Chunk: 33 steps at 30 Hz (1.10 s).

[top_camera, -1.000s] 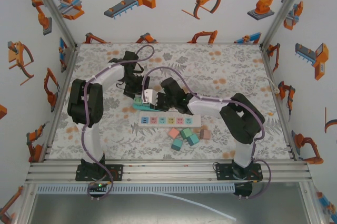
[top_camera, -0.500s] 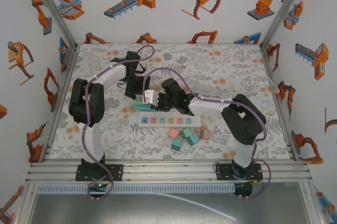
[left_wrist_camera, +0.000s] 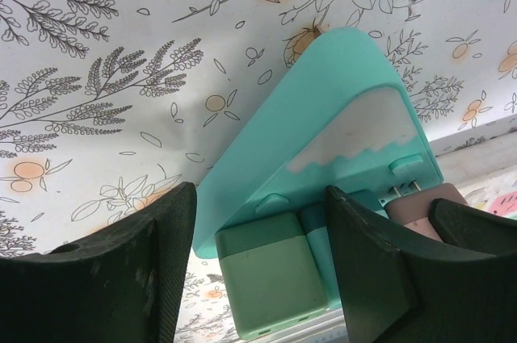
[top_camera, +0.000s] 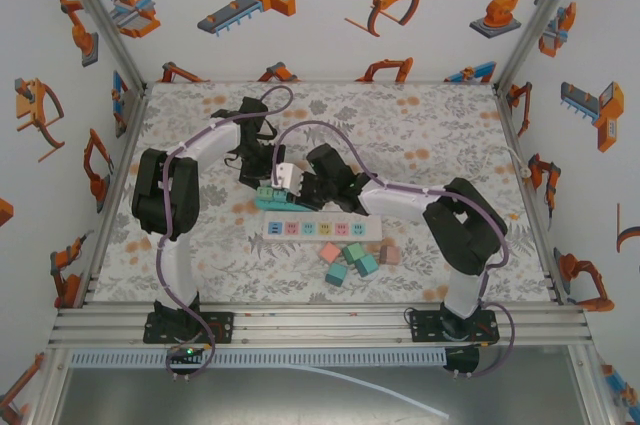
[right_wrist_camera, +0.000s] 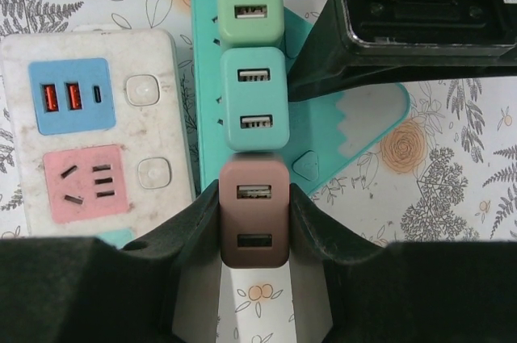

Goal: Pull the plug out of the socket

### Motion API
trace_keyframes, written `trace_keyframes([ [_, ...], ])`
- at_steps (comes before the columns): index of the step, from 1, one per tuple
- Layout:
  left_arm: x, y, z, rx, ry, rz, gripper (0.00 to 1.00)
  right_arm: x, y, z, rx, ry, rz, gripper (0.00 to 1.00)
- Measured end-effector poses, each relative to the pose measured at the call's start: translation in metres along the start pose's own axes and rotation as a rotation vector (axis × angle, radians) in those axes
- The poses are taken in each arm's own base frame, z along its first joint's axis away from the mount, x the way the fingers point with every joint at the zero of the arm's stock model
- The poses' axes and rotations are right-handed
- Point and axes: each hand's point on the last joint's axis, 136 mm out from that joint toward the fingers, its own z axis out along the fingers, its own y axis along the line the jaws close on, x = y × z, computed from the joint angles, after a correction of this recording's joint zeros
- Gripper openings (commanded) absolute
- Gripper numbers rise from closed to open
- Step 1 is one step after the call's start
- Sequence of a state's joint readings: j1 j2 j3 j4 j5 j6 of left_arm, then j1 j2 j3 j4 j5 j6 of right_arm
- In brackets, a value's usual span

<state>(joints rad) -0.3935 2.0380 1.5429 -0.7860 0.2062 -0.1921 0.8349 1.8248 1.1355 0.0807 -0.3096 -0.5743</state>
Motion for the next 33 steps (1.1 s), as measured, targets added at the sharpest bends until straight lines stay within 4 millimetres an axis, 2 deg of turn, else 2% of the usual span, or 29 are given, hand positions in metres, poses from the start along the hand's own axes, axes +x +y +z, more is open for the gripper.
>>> trace_keyframes([
  [6,0.0,0.001,0.0,-0.005,-0.001,-0.015,0.6,-0.017,-0.003,-0.009,0.02,0.035,-0.095,0.09],
  [12,0.0,0.001,-0.001,-0.006,0.0,-0.026,0.62,-0.025,-0.006,-0.015,0.027,0.013,-0.082,0.09],
  [15,0.0,0.002,-0.002,-0.012,-0.006,-0.031,0.64,-0.038,-0.009,-0.025,0.045,-0.027,-0.05,0.09],
  [17,0.0,0.002,-0.004,-0.015,-0.019,-0.036,0.65,-0.055,-0.015,-0.04,0.073,-0.076,-0.011,0.09],
  [21,-0.006,0.005,-0.01,-0.021,-0.09,-0.05,0.71,-0.094,-0.033,-0.082,0.164,-0.201,0.164,0.04],
  [24,-0.014,0.01,-0.015,-0.02,-0.153,-0.074,0.75,-0.109,-0.043,-0.111,0.222,-0.29,0.348,0.04],
  [26,-0.02,0.013,-0.025,-0.008,-0.203,-0.095,0.76,-0.107,-0.044,-0.122,0.241,-0.324,0.469,0.05],
  [28,-0.027,0.013,-0.039,0.021,-0.261,-0.111,0.77,-0.097,-0.041,-0.126,0.249,-0.34,0.607,0.05],
  [33,-0.045,-0.001,-0.1,0.198,-0.464,-0.086,0.78,-0.065,-0.029,-0.123,0.238,-0.311,0.904,0.08],
])
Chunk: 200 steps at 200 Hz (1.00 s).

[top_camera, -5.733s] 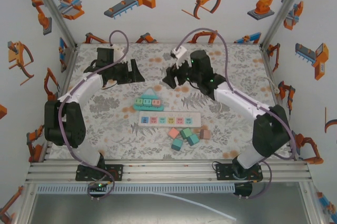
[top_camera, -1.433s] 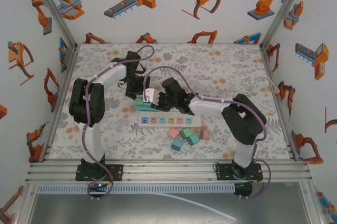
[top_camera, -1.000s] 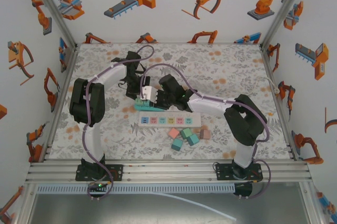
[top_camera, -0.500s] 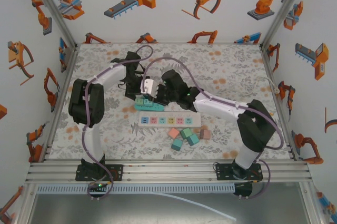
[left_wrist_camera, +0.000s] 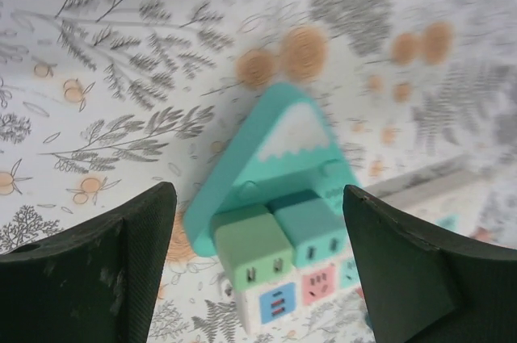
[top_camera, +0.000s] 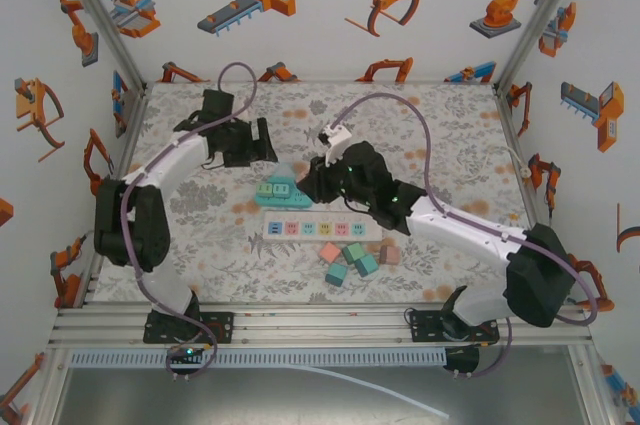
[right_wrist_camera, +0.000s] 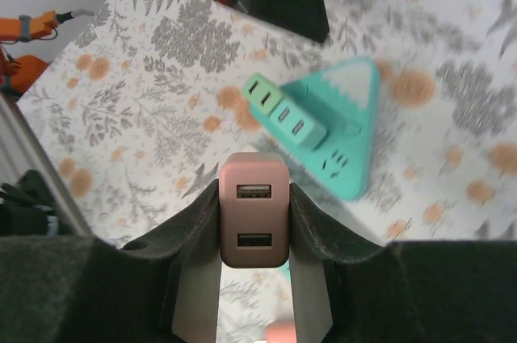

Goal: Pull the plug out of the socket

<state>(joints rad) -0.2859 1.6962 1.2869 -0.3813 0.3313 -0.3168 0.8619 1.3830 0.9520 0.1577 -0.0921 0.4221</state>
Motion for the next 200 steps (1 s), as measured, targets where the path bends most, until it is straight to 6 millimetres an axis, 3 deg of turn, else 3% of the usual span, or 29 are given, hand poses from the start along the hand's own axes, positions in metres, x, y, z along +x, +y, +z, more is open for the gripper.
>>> trace_keyframes([
  [20,-0.02,-0.036,-0.034,0.236,-0.125,0.056,0.8,0.012,-0.002,-0.003,0.003,0.041,0.119,0.09],
  [40,-0.026,-0.069,-0.067,0.46,-0.211,0.161,0.84,0.032,0.002,-0.006,-0.035,0.108,0.188,0.09],
  [73,-0.003,-0.111,-0.106,0.718,-0.22,0.404,1.0,0.084,0.001,-0.009,-0.072,0.26,0.241,0.1],
  [85,0.013,-0.119,-0.119,0.773,-0.22,0.525,0.97,0.102,0.002,-0.009,-0.079,0.318,0.245,0.11],
  [112,0.05,-0.126,-0.143,0.823,-0.263,0.8,0.97,0.134,0.009,-0.004,-0.111,0.425,0.2,0.13],
  [138,0.087,-0.119,-0.147,0.833,-0.291,0.996,0.97,0.168,0.013,0.003,-0.114,0.528,0.143,0.15],
  [161,0.102,-0.113,-0.141,0.851,-0.274,1.068,0.97,0.192,0.015,0.008,-0.116,0.592,0.101,0.17],
  [200,0.117,-0.107,-0.133,0.888,-0.249,1.125,0.97,0.211,0.017,0.014,-0.113,0.636,0.073,0.26],
])
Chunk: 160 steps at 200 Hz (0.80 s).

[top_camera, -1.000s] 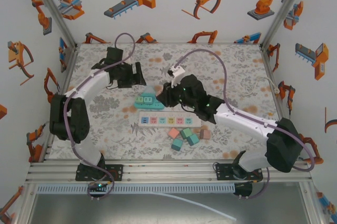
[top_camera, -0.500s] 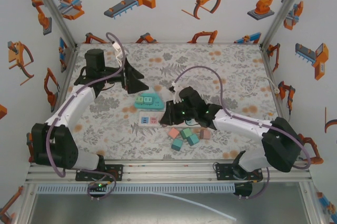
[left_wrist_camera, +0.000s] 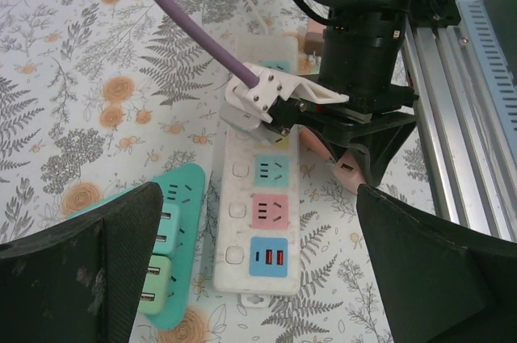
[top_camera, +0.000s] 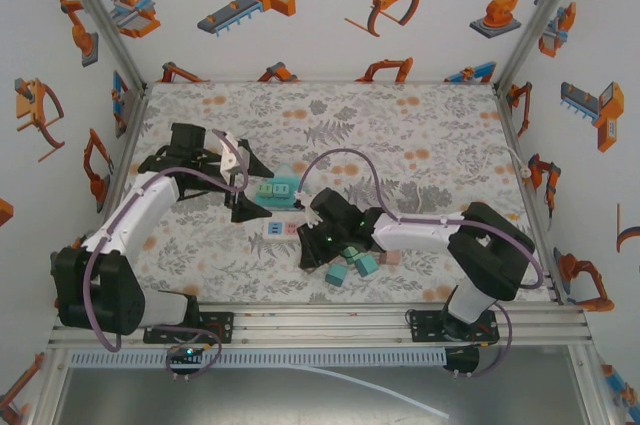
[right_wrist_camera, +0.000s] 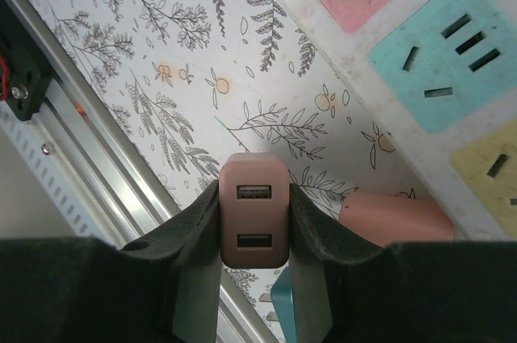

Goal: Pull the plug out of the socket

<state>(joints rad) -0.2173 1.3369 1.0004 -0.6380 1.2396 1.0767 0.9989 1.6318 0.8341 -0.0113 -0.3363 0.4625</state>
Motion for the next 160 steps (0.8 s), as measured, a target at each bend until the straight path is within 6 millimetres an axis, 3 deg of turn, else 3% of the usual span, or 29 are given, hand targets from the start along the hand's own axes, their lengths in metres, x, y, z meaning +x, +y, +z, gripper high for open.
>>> trace_keyframes([
  [48,0.001,-0.005,0.0,0.016,-0.004,0.061,0.97,-0.008,-0.005,0.0,0.035,-0.033,-0.014,0.39],
  [85,0.003,-0.005,0.0,0.018,0.0,0.077,0.97,-0.014,-0.009,-0.005,0.067,-0.067,-0.022,0.43],
  [128,0.012,-0.002,0.002,0.013,0.03,0.068,0.97,-0.021,-0.004,-0.024,0.07,-0.137,-0.04,0.47],
  [160,0.014,0.0,0.004,0.019,0.024,0.066,0.97,-0.037,0.001,-0.047,0.091,-0.226,-0.08,0.48],
])
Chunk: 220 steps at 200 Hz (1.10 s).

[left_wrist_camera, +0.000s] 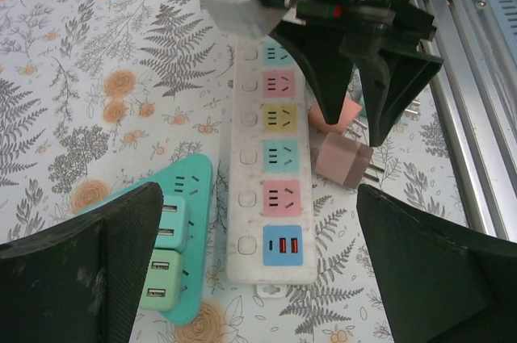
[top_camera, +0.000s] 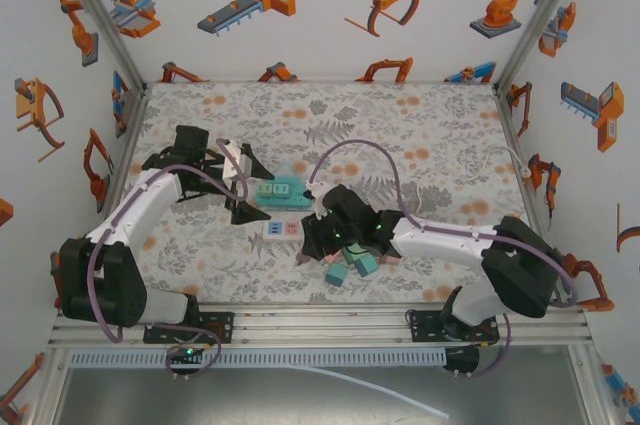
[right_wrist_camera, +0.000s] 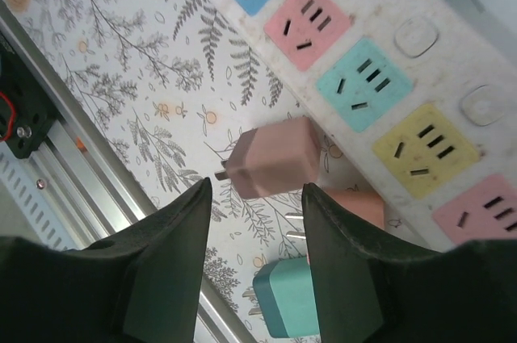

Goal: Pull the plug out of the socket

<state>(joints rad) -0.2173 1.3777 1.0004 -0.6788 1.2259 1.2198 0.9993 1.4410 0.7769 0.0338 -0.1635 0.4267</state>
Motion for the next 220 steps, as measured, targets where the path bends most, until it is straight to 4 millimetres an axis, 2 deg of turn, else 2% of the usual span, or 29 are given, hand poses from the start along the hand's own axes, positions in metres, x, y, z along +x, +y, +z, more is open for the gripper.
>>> trace_keyframes([
  [40,-0.007,0.012,0.005,-0.013,-0.036,-0.026,0.97,-0.038,0.0,-0.035,0.067,-0.161,-0.123,0.51],
  [64,0.01,0.043,0.012,-0.179,0.031,-0.18,0.97,-0.055,-0.004,-0.051,0.13,-0.225,-0.229,0.52],
  [84,0.023,0.072,0.005,-0.351,0.063,-0.351,0.97,-0.072,-0.006,-0.057,0.178,-0.258,-0.324,0.53],
  [93,0.023,0.084,0.0,-0.416,0.061,-0.405,1.0,-0.082,-0.006,-0.06,0.195,-0.275,-0.367,0.53],
  [121,0.014,0.125,-0.022,-0.611,-0.022,-0.581,0.95,-0.116,0.002,-0.065,0.212,-0.338,-0.521,0.54],
  [142,0.015,0.156,-0.033,-0.706,-0.077,-0.762,0.95,-0.131,0.012,-0.064,0.19,-0.384,-0.674,0.55],
  [177,0.021,0.201,-0.042,-0.826,-0.134,-0.99,0.91,-0.13,0.011,-0.04,0.118,-0.364,-0.885,0.58],
  [197,0.041,0.213,-0.045,-0.907,-0.092,-1.072,0.89,-0.13,0.002,-0.025,0.06,-0.334,-0.941,0.58],
  [220,0.076,0.216,-0.041,-0.973,0.005,-1.143,0.87,-0.138,-0.011,-0.012,0.007,-0.326,-0.955,0.57],
])
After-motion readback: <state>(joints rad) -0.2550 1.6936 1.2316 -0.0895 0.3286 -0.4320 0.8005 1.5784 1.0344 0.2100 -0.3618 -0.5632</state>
